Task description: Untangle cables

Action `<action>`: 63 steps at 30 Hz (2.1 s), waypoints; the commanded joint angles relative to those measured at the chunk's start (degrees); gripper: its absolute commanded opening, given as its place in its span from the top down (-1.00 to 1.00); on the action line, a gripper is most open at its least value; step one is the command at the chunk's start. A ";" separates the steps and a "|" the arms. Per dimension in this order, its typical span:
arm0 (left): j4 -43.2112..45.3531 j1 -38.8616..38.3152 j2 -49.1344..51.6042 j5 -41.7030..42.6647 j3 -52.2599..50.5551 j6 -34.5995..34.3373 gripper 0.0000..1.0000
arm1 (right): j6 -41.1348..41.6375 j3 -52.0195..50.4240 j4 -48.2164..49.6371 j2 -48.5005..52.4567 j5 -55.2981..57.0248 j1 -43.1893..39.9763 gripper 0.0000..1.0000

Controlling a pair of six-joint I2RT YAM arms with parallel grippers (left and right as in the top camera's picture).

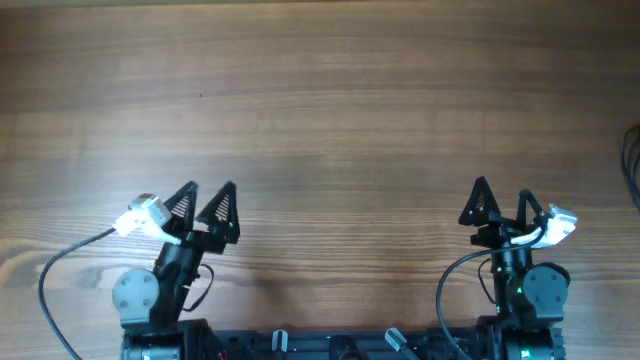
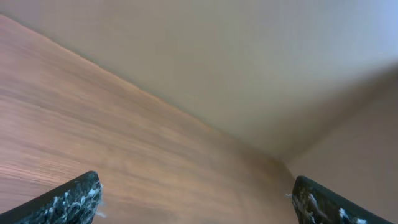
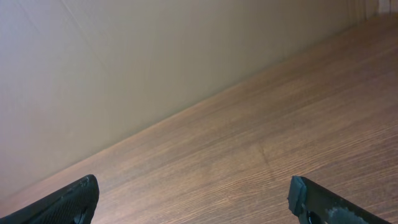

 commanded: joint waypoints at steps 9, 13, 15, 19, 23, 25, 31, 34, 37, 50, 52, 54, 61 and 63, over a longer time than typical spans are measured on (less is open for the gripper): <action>4.61 -2.23 -8.55 -27.06 -10.10 -1.99 -1.00 | 0.15 -0.15 0.20 -0.57 0.81 -0.07 -1.00; -0.92 -2.23 -8.55 -29.81 -10.10 -1.97 -1.00 | 0.15 -0.15 0.22 -0.57 0.83 -0.07 -1.00; -0.92 -2.56 -8.55 -29.59 -10.10 0.90 -1.00 | 0.17 -0.17 0.22 -0.57 0.81 -0.07 -1.00; -0.96 -4.48 -8.55 -28.89 -10.10 7.87 -1.00 | 0.15 -0.15 0.20 -0.57 0.81 -0.07 -1.00; -1.38 -4.50 -8.55 -24.65 -10.10 13.55 -1.00 | 0.15 -0.17 0.22 -0.57 0.83 -0.07 -1.00; -1.36 -4.50 -8.55 -24.65 -10.10 13.53 -1.00 | 0.17 -0.15 0.22 -0.57 0.81 -0.07 -1.00; -1.31 -4.50 -8.55 -24.65 -10.10 13.51 -1.00 | 0.15 -0.15 0.22 -0.57 0.83 -0.07 -1.00; -1.31 -4.50 -8.55 -24.65 -10.10 13.51 -1.00 | 0.17 -0.15 0.22 -0.57 0.83 -0.07 -1.00; -1.31 -4.50 -8.55 -24.65 -10.10 13.51 -1.00 | 0.15 -0.15 0.22 -0.57 0.83 -0.07 -1.00; -1.31 -4.50 -8.55 -24.65 -10.10 13.51 -1.00 | 0.15 -0.17 0.20 -0.57 0.81 -0.07 -1.00; -1.31 -4.50 -8.55 -24.65 -10.10 13.51 -1.00 | 0.13 -0.15 0.22 -0.57 0.81 -0.07 -1.00; -1.31 -4.50 -8.55 -24.65 -10.10 13.51 -1.00 | 0.15 -0.17 0.22 -0.57 0.81 -0.07 -1.00; -1.31 -4.50 -8.52 -24.65 -10.10 13.51 -1.00 | 0.15 -0.17 0.20 -0.57 0.83 -0.07 -1.00; -1.31 -4.50 -8.52 -24.65 -10.10 13.51 -1.00 | 0.15 -0.15 0.22 -0.57 0.83 -0.07 -1.00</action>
